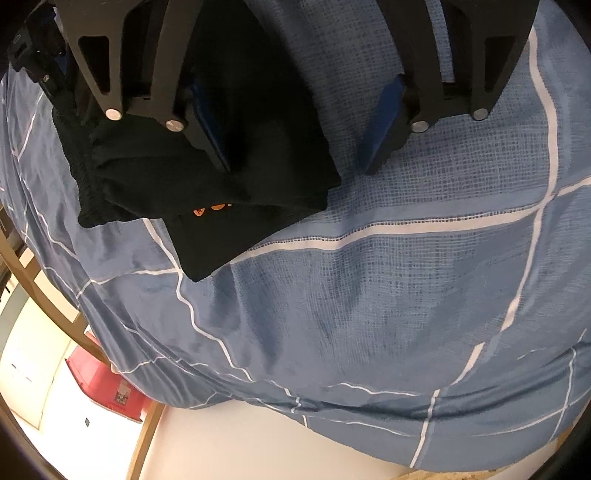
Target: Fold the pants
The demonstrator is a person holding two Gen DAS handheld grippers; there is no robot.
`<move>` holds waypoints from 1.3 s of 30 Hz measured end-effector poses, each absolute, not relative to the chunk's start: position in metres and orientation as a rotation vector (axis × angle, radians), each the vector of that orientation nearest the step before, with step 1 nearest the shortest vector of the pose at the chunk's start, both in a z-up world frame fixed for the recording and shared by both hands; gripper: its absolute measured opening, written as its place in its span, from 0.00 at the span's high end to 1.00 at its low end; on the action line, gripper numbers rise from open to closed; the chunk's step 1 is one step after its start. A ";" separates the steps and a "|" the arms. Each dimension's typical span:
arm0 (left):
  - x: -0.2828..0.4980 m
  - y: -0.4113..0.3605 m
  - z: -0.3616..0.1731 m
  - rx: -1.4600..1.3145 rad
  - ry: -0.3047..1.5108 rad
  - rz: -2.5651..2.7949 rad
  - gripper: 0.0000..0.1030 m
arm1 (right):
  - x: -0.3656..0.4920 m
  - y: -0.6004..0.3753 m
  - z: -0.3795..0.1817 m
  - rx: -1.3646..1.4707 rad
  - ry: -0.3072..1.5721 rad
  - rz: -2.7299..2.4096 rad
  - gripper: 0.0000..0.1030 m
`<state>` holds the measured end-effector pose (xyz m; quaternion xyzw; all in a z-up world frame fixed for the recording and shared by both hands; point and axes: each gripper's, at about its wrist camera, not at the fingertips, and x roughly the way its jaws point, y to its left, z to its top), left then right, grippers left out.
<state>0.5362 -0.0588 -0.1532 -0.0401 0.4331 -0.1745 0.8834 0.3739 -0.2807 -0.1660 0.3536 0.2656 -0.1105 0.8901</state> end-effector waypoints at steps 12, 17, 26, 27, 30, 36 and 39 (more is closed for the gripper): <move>0.526 -0.068 -0.143 -0.062 0.861 -0.380 0.89 | 0.381 -0.280 -0.166 0.712 0.562 -0.163 0.67; 0.511 -0.068 -0.114 -0.031 0.787 -0.356 0.90 | 0.381 -0.277 -0.162 0.684 0.555 -0.148 0.72; 0.468 -0.061 -0.058 0.127 0.685 -0.265 0.90 | 0.370 -0.259 -0.132 0.596 0.500 -0.079 0.77; 0.464 -0.058 -0.054 0.128 0.682 -0.255 0.90 | 0.367 -0.255 -0.126 0.588 0.489 -0.065 0.77; 0.443 -0.039 -0.034 0.114 0.665 -0.216 0.90 | 0.361 -0.247 -0.114 0.582 0.472 -0.026 0.77; 0.398 0.004 0.012 0.124 0.611 -0.155 0.90 | 0.333 -0.210 -0.057 0.533 0.413 0.066 0.77; 0.376 0.034 0.039 0.118 0.581 -0.122 0.90 | 0.316 -0.185 -0.027 0.502 0.378 0.119 0.77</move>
